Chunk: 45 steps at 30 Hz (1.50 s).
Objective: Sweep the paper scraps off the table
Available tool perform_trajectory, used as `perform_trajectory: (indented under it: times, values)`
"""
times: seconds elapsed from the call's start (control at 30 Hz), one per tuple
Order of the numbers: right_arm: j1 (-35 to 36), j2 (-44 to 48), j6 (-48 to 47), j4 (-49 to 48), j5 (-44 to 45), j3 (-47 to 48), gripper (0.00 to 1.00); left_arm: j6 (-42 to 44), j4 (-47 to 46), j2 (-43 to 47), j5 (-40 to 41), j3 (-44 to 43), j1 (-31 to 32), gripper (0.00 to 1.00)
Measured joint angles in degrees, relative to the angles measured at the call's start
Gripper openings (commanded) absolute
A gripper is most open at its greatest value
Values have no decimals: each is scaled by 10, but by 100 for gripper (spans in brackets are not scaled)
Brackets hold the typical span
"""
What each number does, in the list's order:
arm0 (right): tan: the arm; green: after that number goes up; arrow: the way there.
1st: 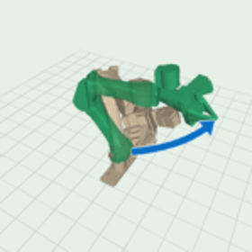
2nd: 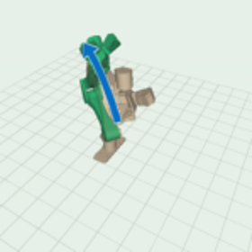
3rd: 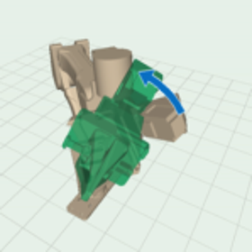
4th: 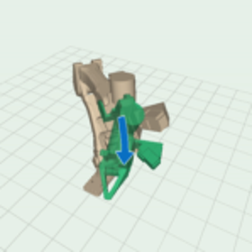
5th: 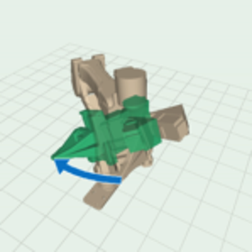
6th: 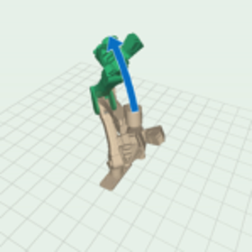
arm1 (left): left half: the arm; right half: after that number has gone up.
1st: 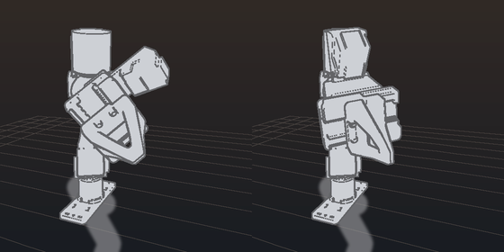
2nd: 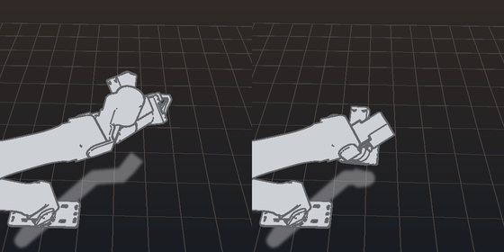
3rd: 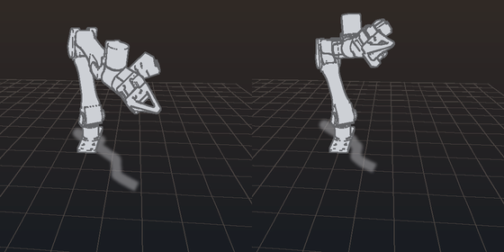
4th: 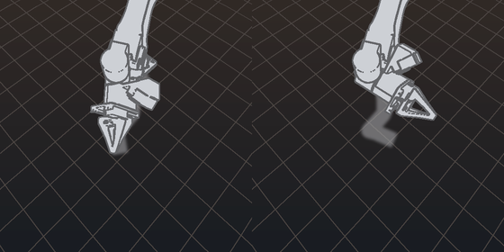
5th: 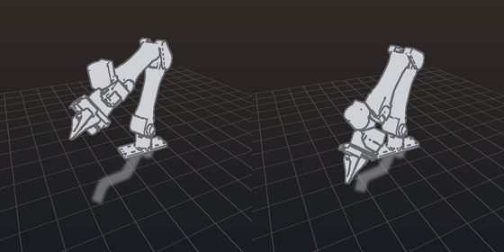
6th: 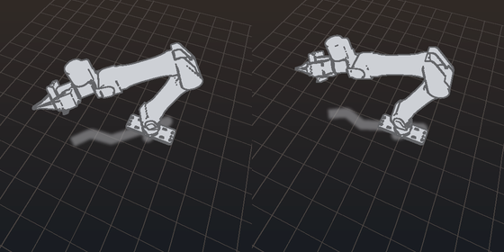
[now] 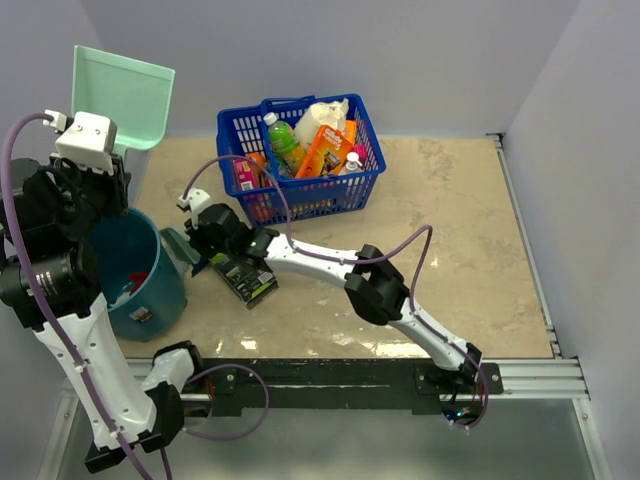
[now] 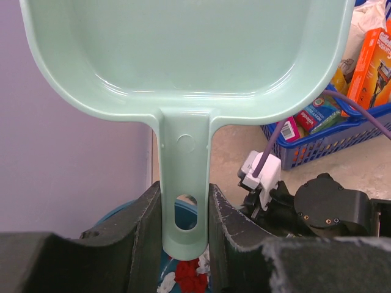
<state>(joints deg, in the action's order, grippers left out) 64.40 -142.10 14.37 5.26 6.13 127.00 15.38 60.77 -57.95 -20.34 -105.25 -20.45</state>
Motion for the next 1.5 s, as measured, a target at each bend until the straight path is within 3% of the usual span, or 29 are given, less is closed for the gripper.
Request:
perform_trajectory:
  times: [0.37, 0.7, 0.93, 1.07, 1.5]
  values:
    - [-2, 122, -6, 53, -22, -135, 0, 2, -48, 26, -37, 70, 0, 0]
    - [-1, 244, -92, 102, -73, -269, 0, 3, -96, 28, -77, 112, 0, 0]
    - [-8, 295, -158, 130, -152, -258, 0, 14, -106, 31, -81, 112, 4, 0]
    - [-8, 296, -204, 197, -181, -220, 0, 22, -104, 33, -82, 109, 6, 0]
    - [-32, 371, -367, 404, -158, -285, 0, 23, -102, 32, -86, 109, 7, 0]
